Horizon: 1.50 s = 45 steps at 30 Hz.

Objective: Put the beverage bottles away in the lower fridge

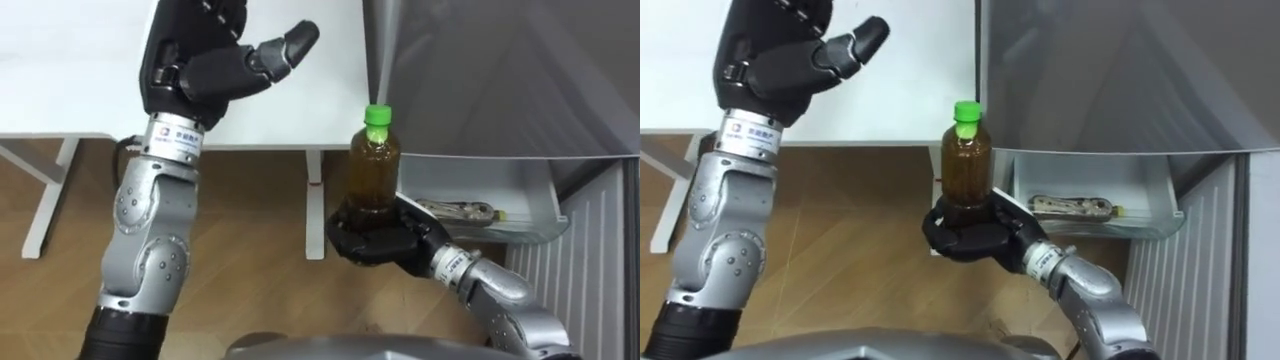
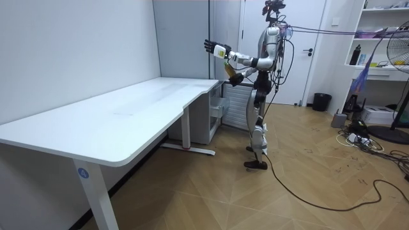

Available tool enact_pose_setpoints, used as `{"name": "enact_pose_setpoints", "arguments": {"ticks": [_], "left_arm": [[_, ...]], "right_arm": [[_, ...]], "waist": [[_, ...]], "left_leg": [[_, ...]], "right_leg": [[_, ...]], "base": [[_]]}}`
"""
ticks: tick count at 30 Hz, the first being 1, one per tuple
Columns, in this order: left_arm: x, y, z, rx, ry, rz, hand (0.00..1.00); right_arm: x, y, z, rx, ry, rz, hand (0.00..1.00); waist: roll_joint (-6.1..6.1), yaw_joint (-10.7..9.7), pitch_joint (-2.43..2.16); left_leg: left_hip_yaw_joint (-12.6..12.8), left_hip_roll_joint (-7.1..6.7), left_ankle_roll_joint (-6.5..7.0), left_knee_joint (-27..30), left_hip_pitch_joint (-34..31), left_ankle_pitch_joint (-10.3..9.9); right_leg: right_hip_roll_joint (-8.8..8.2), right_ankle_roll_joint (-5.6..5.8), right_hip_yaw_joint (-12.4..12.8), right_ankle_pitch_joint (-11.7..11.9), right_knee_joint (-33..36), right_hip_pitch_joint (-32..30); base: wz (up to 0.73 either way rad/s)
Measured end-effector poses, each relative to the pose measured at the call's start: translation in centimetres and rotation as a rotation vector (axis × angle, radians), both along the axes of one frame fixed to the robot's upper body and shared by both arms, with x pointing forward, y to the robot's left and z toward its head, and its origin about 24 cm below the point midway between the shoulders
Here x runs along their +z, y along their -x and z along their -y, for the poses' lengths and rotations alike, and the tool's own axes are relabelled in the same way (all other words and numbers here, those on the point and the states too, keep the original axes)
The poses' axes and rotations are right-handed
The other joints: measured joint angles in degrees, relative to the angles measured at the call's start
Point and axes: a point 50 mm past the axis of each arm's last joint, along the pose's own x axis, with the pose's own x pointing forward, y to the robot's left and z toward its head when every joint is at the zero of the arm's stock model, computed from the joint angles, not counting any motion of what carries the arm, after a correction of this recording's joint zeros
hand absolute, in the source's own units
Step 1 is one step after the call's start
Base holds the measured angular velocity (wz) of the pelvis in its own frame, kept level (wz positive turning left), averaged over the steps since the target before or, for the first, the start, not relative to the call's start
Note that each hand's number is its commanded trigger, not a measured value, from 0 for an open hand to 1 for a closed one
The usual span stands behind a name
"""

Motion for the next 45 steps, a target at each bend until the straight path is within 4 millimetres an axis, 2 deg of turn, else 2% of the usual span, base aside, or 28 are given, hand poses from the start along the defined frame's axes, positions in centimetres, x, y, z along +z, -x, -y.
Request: {"name": "enact_pose_setpoints", "arguments": {"ticks": [3, 5, 10, 15, 18, 20, 23, 27, 29, 32, 34, 37, 42, 45], "left_arm": [[1.3, 0.2, -1.0, 0.049, -0.010, 0.054, 0.00], [1.9, 0.4, -2.3, 0.120, -0.010, 0.078, 0.00], [1.5, 1.2, -5.4, 0.355, -0.042, 0.030, 0.00], [-0.1, 2.4, -8.3, 0.603, -0.100, -0.088, 0.00], [-2.3, 3.3, -10.5, 0.793, -0.123, -0.209, 0.00], [-4.5, 4.2, -12.1, 0.938, -0.130, -0.338, 0.00], [-7.1, 5.9, -13.0, 1.062, -0.124, -0.484, 0.00], [-10.7, 7.9, -13.7, 1.152, -0.113, -0.682, 0.00], [-13.2, 9.3, -13.3, 1.176, -0.124, -0.820, 0.00], [-15.8, 11.2, -12.4, 1.158, -0.177, -0.973, 0.00], [-16.7, 11.9, -12.0, 1.152, -0.184, -1.028, 0.00], [-17.9, 12.9, -11.8, 1.147, -0.198, -1.104, 0.00], [-20.1, 15.1, -10.7, 1.086, -0.234, -1.256, 0.00], [-21.8, 17.1, -10.4, 1.052, -0.246, -1.381, 0.00]], "right_arm": [[-0.2, 0.4, 0.8, -0.029, 0.023, -0.008, 1.00], [-0.5, 1.1, 1.6, -0.062, 0.035, -0.027, 1.00], [-0.9, 2.1, 2.7, -0.098, 0.079, -0.057, 1.00], [-1.3, 2.9, 3.6, -0.167, 0.112, -0.087, 1.00], [-1.3, 2.9, 3.9, -0.192, 0.134, -0.089, 1.00], [-1.1, 2.8, 3.9, -0.208, 0.146, -0.085, 1.00], [-0.9, 2.6, 3.8, -0.227, 0.151, -0.079, 1.00], [-1.0, 2.7, 3.7, -0.231, 0.150, -0.091, 1.00], [-1.2, 2.7, 3.2, -0.232, 0.136, -0.107, 1.00], [-1.5, 3.1, 2.6, -0.206, 0.139, -0.144, 1.00], [-1.7, 3.3, 2.3, -0.188, 0.143, -0.171, 1.00], [-1.9, 3.5, 2.2, -0.175, 0.145, -0.191, 1.00], [-1.9, 3.5, 2.0, -0.190, 0.116, -0.206, 1.00], [-1.9, 3.4, 1.9, -0.202, 0.116, -0.215, 1.00]], "waist": [[0.31, 0.6, -0.21], [0.75, 1.9, -0.30], [1.04, 3.3, -0.24], [1.12, 5.0, -0.01], [1.59, 5.8, -0.34], [2.04, 6.5, -0.59], [1.88, 7.1, -0.60], [1.44, 7.5, -0.55], [1.08, 7.7, -0.38], [0.41, 7.5, -0.33], [-0.07, 7.5, -0.27], [-0.53, 7.6, -0.52], [-0.37, 7.3, -0.51], [-0.10, 7.0, -0.50]], "left_leg": [[-0.4, -0.01, 0.00, -0.1, 0.3, 0.0], [-0.3, -0.06, -0.01, -0.5, 1.2, 0.0], [-0.6, -0.17, -0.01, -0.9, 2.3, 0.0], [-1.2, -0.20, -0.08, -1.2, 2.8, 0.0], [-1.3, -0.21, -0.09, -1.8, 3.1, 0.0], [-1.3, -0.23, -0.09, -1.9, 3.1, 0.0], [-1.3, -0.28, -0.09, -2.0, 3.1, 0.0], [-1.4, -0.35, -0.09, -2.1, 3.2, 0.0], [-1.3, -0.35, -0.09, -2.2, 3.2, 0.0], [-1.3, -0.36, -0.08, -2.4, 3.0, 0.0], [-1.4, -0.33, -0.08, -2.4, 2.8, 0.0], [-1.7, -0.37, -0.08, -2.3, 2.9, 0.0], [-1.8, -0.35, -0.08, -2.3, 2.9, 0.0], [-1.6, -0.35, -0.07, -2.4, 2.8, -0.1]], "right_leg": [[0.05, 0.00, 0.0, 0.0, -0.4, 0.5], [0.05, 0.04, 0.0, 0.0, -0.6, 1.2], [0.00, 0.14, -0.5, -0.2, -1.2, 2.6], [0.01, 0.13, -1.3, -0.2, -1.9, 3.3], [0.09, 0.13, -1.2, -0.2, -2.4, 3.5], [0.06, 0.12, -1.4, -0.2, -2.4, 3.5], [-0.04, 0.14, -1.6, -0.3, -2.6, 3.5], [-0.11, 0.23, -1.7, -0.3, -2.6, 3.5], [-0.10, 0.24, -1.5, -0.3, -2.6, 3.4], [-0.09, 0.31, -1.5, -0.4, -2.5, 3.3], [-0.06, 0.29, -1.7, -0.4, -2.5, 3.3], [-0.11, 0.29, -1.7, -0.4, -2.5, 3.5], [-0.05, 0.28, -1.6, -0.4, -2.4, 3.5], [-0.07, 0.27, -1.7, -0.4, -2.6, 3.5]], "base": [[0.00], [0.00], [0.04], [0.08], [-0.01], [0.00], [0.00], [0.00], [-0.02], [0.00], [0.00], [0.00], [0.00], [0.00]]}}
